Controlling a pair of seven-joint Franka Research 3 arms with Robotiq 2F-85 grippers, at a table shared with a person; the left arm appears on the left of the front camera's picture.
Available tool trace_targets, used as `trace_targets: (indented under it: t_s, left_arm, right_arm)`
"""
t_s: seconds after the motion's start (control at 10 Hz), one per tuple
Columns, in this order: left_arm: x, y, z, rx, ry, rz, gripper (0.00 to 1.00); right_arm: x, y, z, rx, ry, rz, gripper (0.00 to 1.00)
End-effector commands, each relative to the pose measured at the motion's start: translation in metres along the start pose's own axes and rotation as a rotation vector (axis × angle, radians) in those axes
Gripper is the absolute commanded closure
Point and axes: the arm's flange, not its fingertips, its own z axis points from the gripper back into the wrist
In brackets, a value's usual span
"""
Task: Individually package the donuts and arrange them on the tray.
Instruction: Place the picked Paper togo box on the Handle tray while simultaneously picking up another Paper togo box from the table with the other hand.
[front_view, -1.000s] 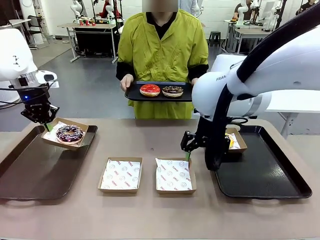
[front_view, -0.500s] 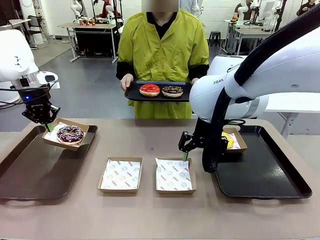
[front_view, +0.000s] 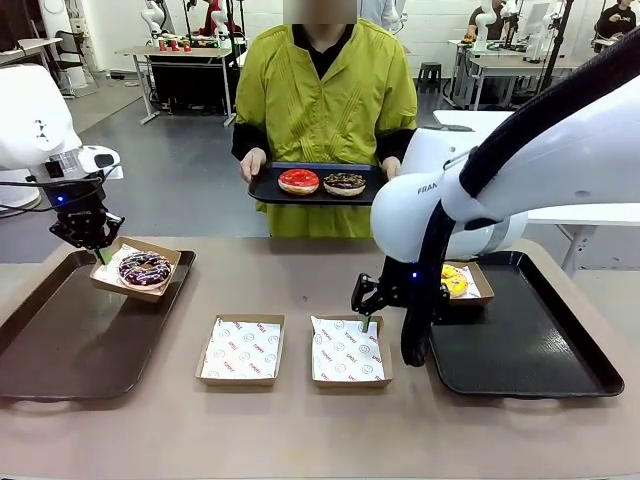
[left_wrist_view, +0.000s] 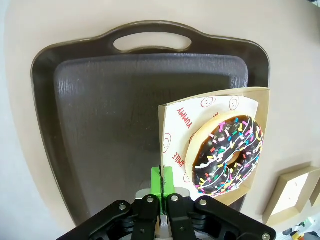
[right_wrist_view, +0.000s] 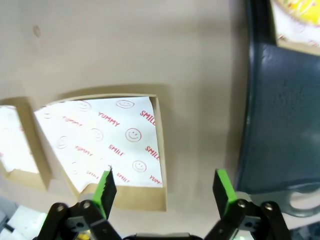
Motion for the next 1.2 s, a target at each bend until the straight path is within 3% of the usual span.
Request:
trace_targets:
  t_s: [0.0, 0.7, 0.8, 0.9, 1.0, 1.1]
  left_arm:
    - [0.009, -0.001, -0.007, -0.005, -0.013, 0.006, 0.99]
    - [0.031, 0.004, -0.023, -0.028, 0.009, 0.015, 0.99]
    - [0.032, 0.003, -0.024, -0.038, 0.003, 0.009, 0.99]
    - [0.032, 0.002, -0.024, -0.043, 0.012, -0.01, 0.6]
    - [0.033, 0.003, -0.025, -0.044, 0.014, -0.012, 0.4]
    - [0.033, 0.003, -0.024, -0.047, 0.012, -0.014, 0.02]
  right_arm:
    - [-0.003, 0.008, -0.018, -0.048, -0.026, -0.029, 0.0]
    - [0.009, 0.013, -0.044, -0.057, -0.006, -0.041, 0.0]
    - [0.009, 0.013, -0.044, -0.054, -0.006, -0.037, 0.05]
    - [0.009, 0.013, -0.045, -0.051, -0.007, -0.032, 0.56]
    - [0.009, 0.013, -0.044, -0.051, -0.005, -0.032, 0.62]
    - [0.009, 0.014, -0.044, -0.051, -0.009, -0.034, 1.0]
